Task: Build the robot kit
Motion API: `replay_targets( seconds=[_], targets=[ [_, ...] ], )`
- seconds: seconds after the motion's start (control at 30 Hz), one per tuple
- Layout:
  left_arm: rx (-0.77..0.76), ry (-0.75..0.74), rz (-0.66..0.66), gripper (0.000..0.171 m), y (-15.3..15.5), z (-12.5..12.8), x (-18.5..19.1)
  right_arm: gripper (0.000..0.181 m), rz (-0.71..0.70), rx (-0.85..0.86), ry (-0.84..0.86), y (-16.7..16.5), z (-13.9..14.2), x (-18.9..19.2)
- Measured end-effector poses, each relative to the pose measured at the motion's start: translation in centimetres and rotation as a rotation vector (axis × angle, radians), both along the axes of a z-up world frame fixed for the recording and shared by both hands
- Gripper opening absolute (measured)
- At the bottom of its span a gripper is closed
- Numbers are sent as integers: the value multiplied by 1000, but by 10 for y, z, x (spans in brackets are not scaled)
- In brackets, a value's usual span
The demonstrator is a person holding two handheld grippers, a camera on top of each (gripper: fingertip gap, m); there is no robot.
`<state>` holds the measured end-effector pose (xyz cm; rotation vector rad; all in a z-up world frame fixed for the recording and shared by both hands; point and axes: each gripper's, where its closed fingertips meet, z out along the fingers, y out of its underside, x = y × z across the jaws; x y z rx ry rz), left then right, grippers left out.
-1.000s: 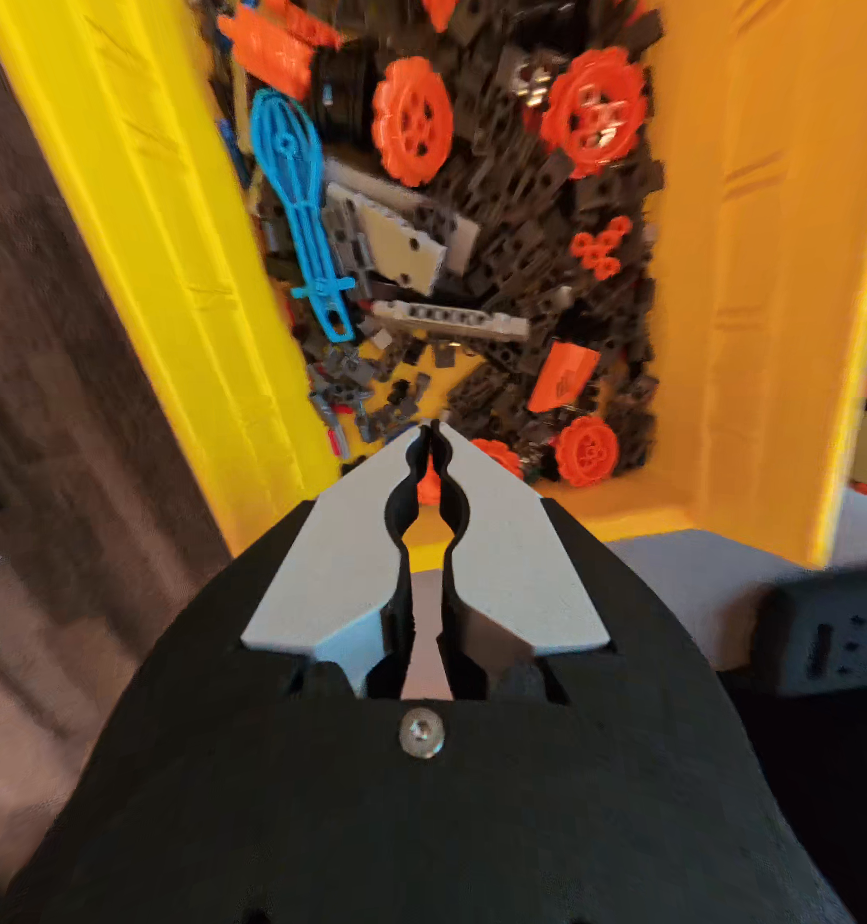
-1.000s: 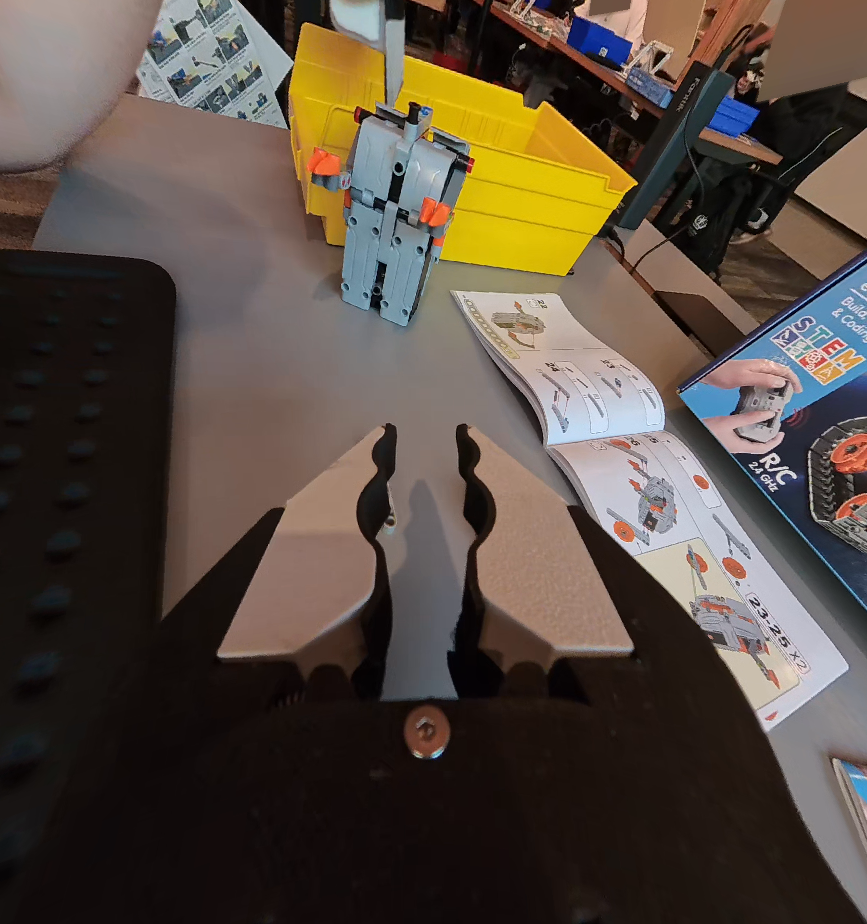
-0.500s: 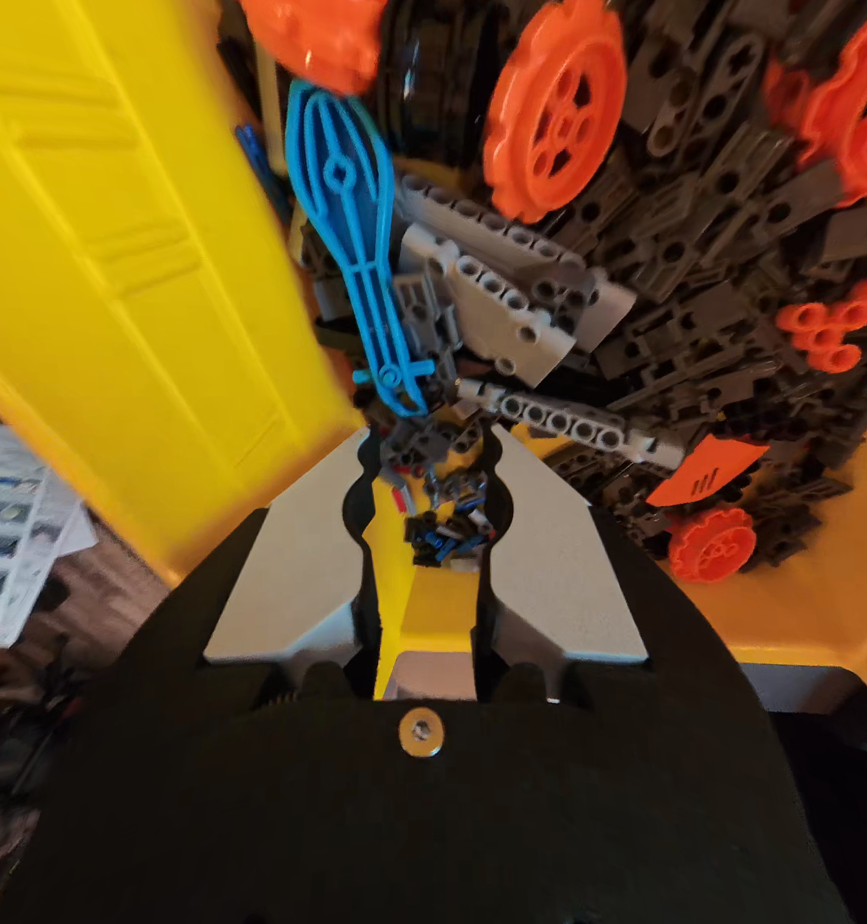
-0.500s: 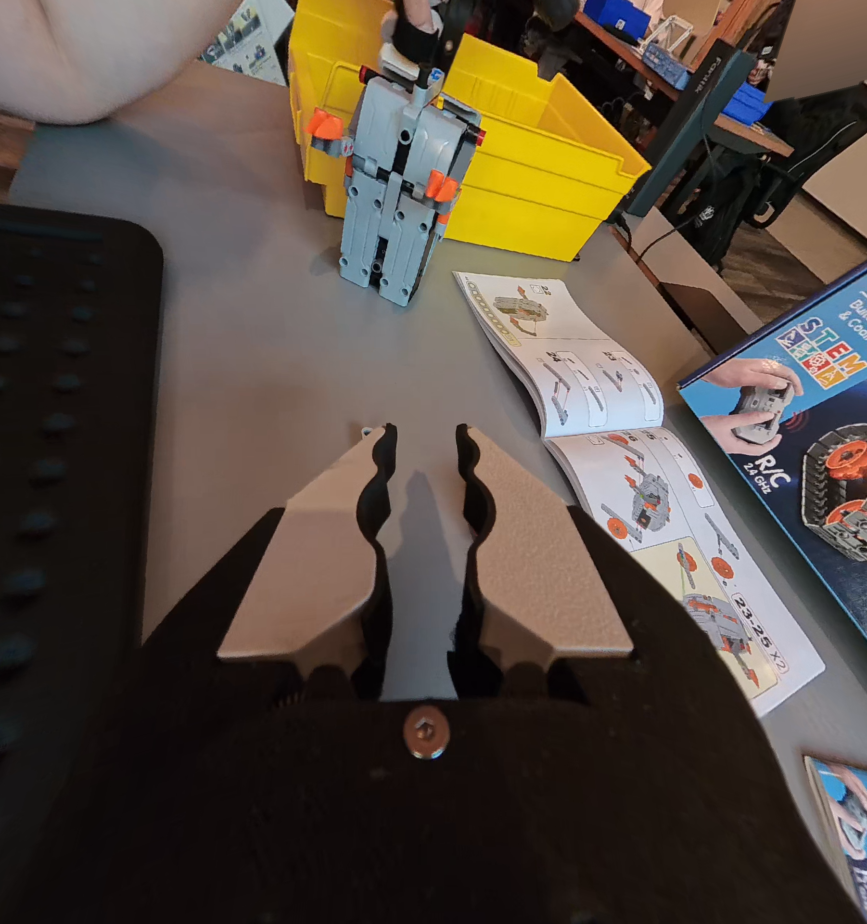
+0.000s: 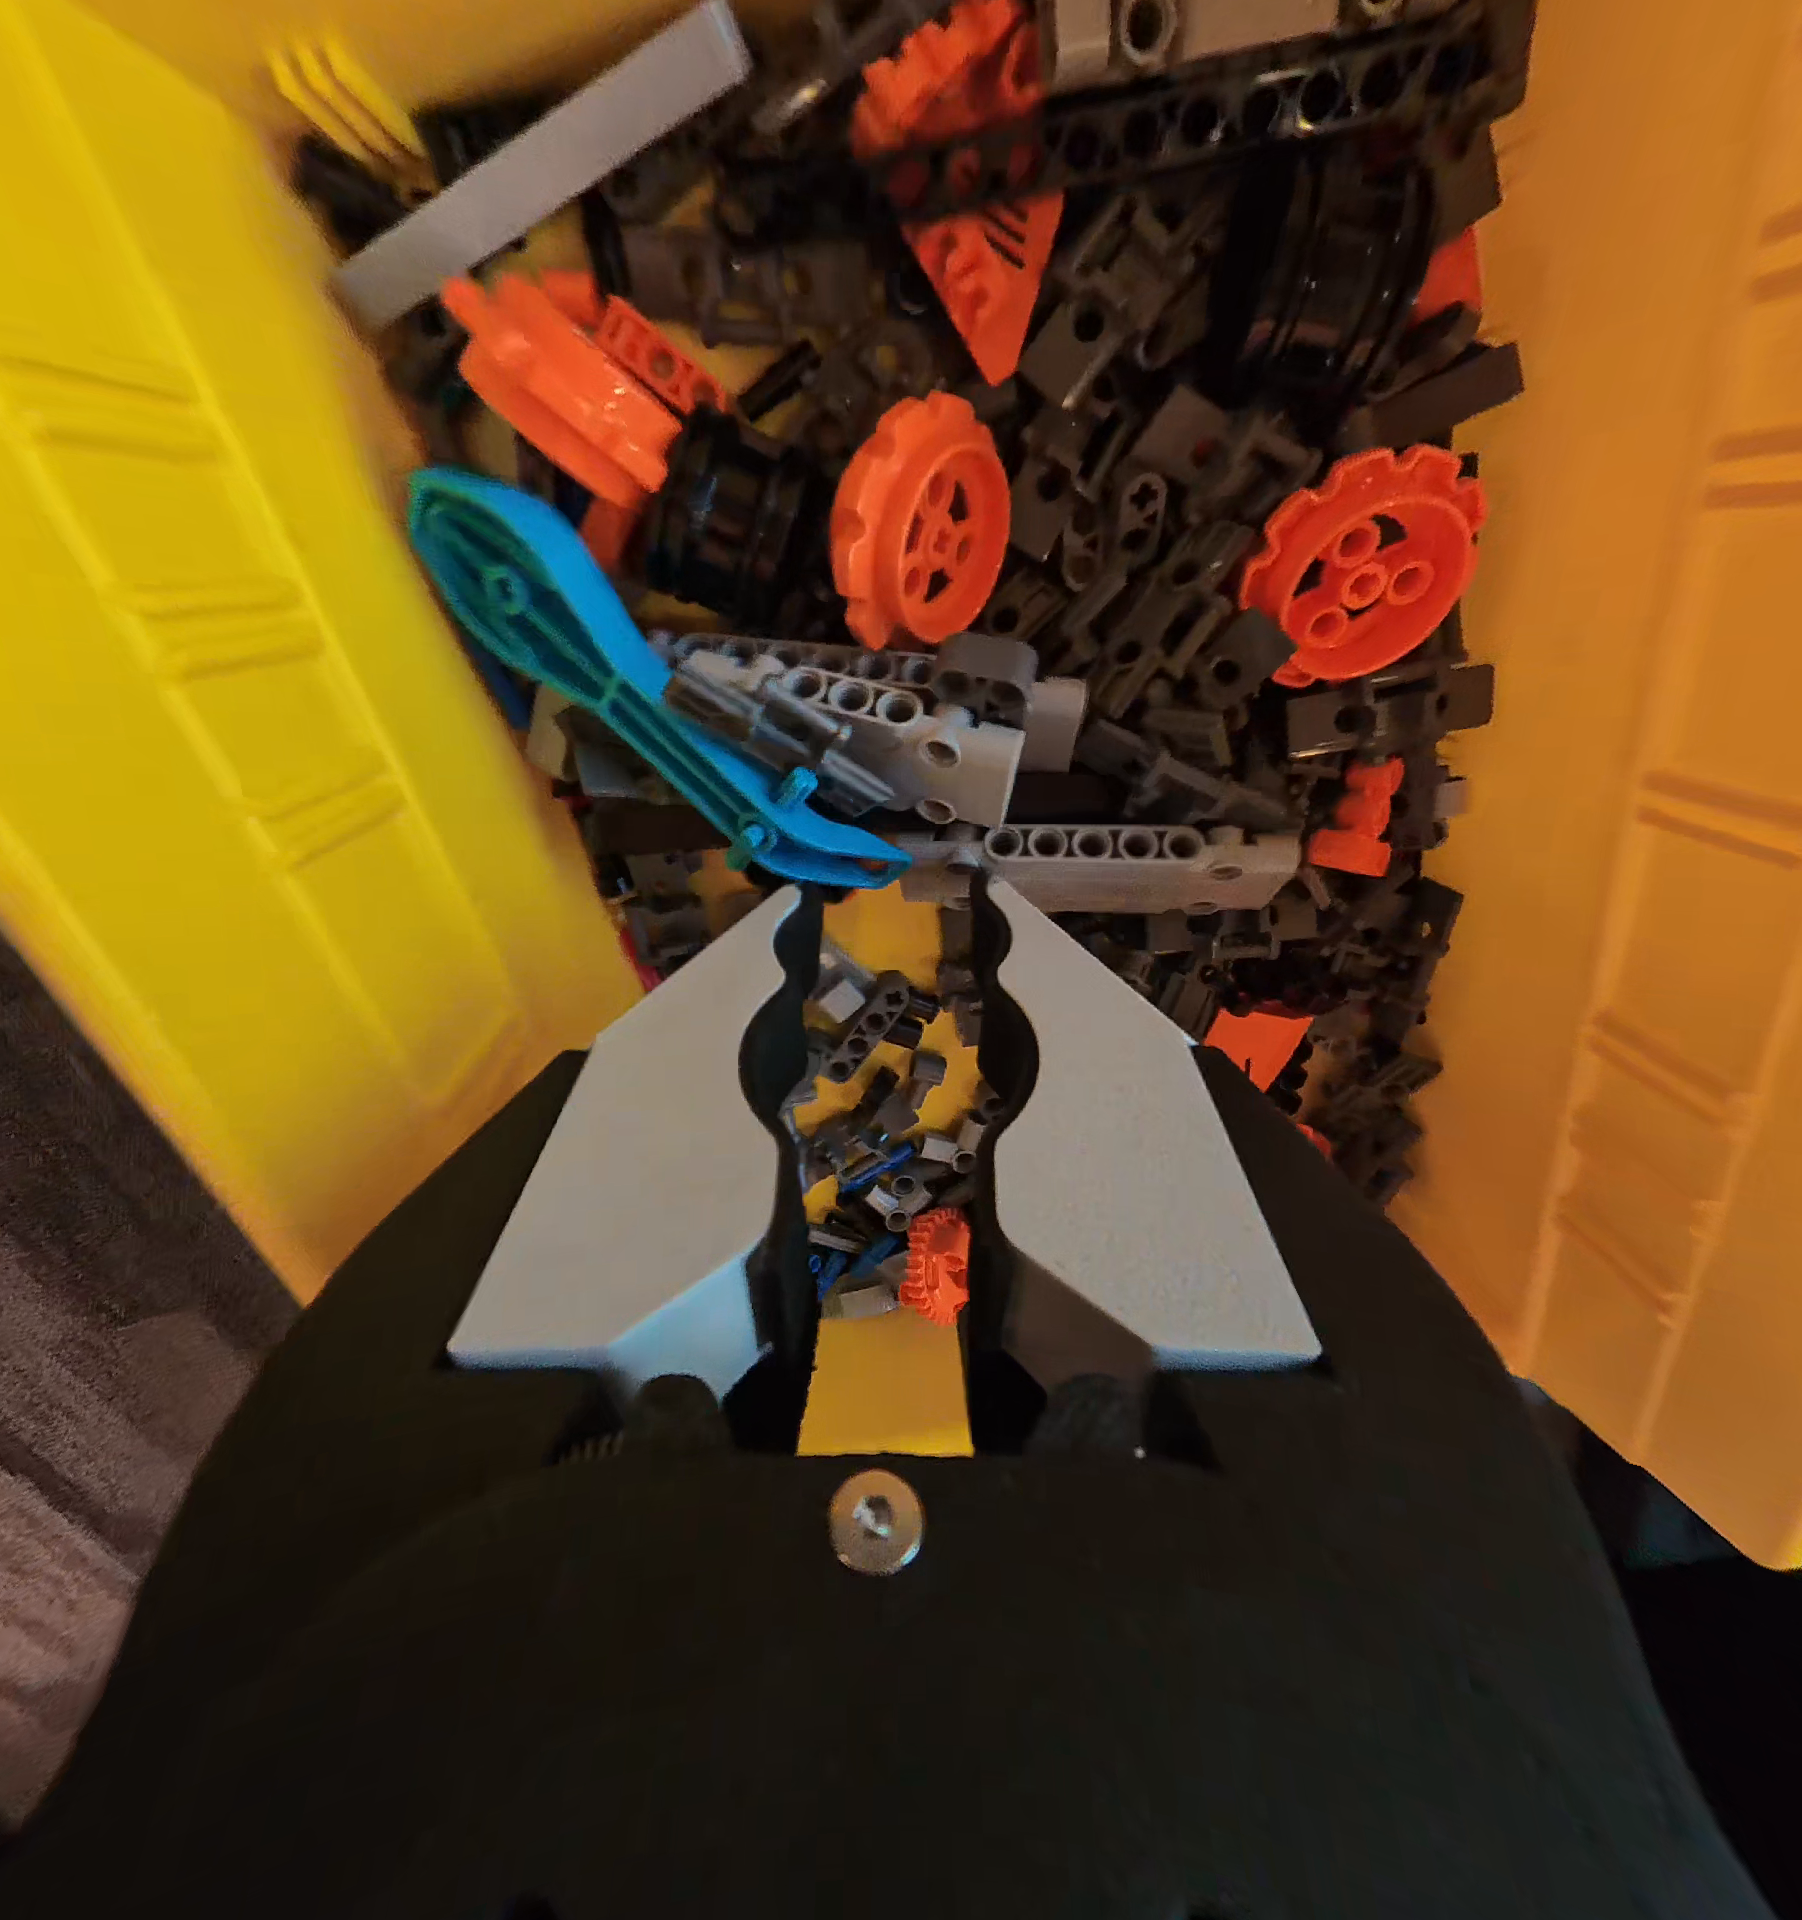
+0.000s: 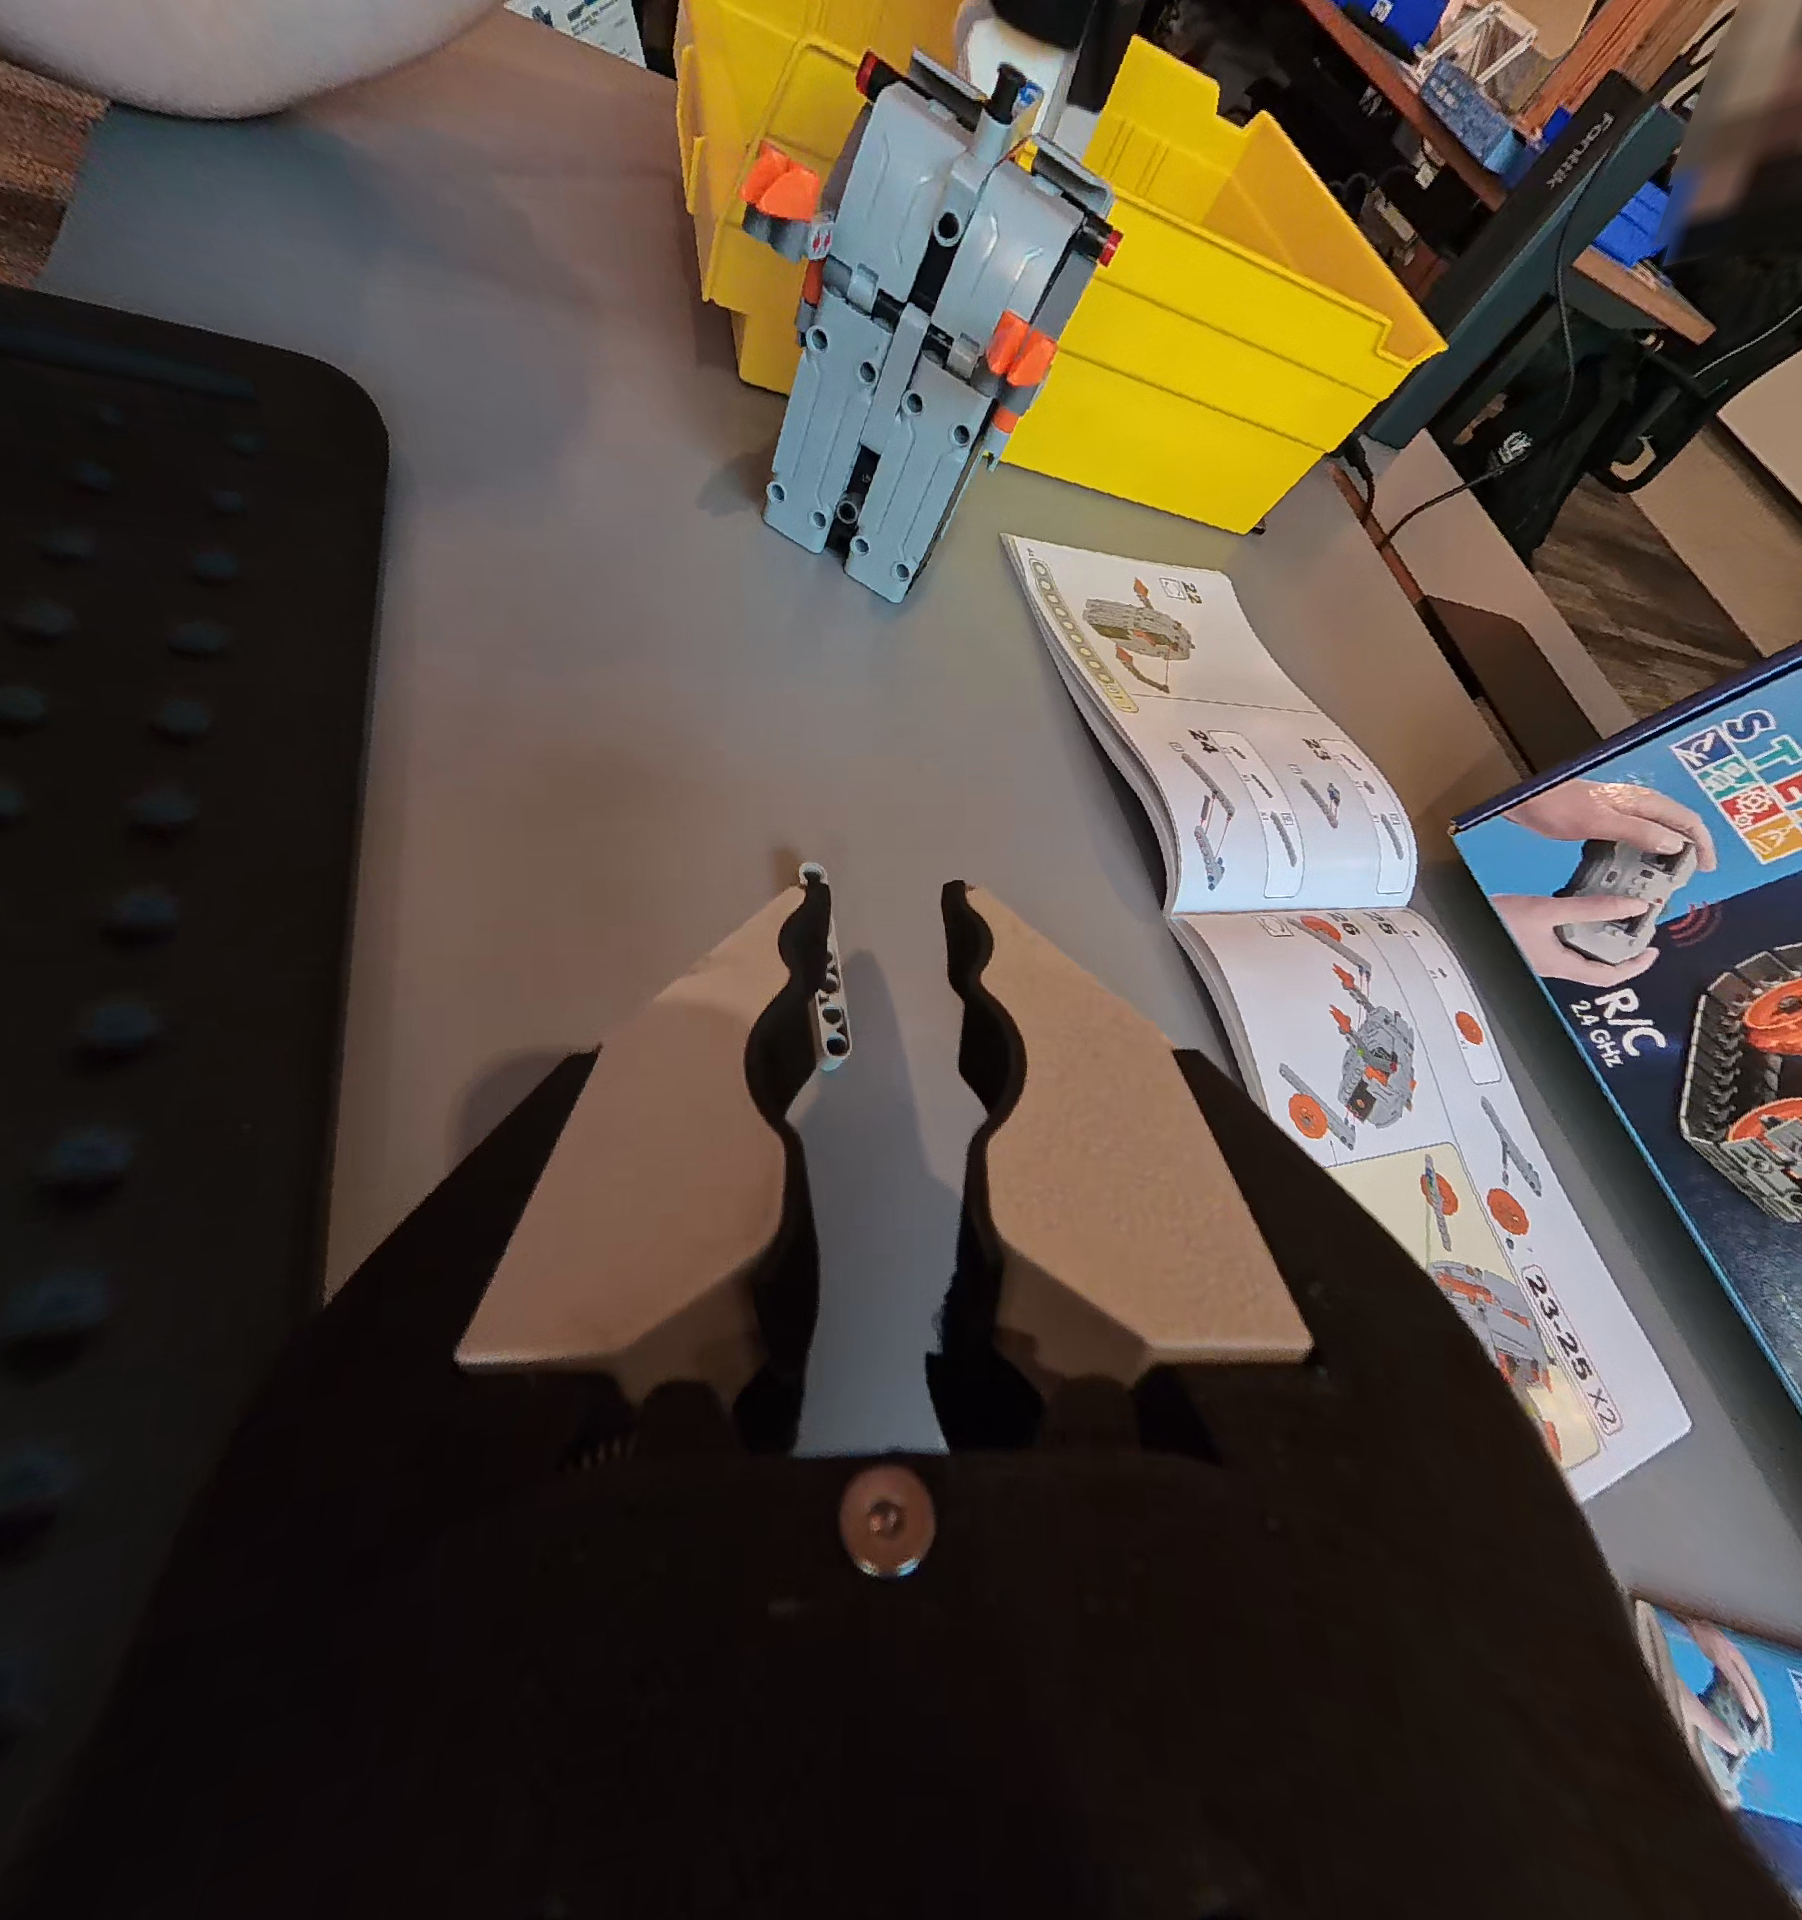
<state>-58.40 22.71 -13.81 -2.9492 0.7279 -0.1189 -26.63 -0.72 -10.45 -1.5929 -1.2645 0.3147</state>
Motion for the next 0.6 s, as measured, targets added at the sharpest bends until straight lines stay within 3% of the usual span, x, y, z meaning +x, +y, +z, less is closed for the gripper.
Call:
replay_targets(
  seconds=[0.1, 0.23, 0.37, 0.53, 0.6],
  targets=[
    [13, 74, 103, 32, 1, 4, -23, 21, -1, 9, -13, -1, -1, 1],
    [-119, 148, 228, 41, -26, -5, -43, 20, 4, 9, -30, -1, -4, 1],
    [-141, 185, 260, 37, -27, -12, -45, 20, 10, 9, -48, -2, -7, 1],
    [-204, 139, 243, 49, -31, -23, -34, 19, 10, 9, -62, -2, -9, 1],
    [-208, 96, 224, 33, -32, -21, -27, 19, 10, 9, -66, -2, -10, 2]
  ],
)
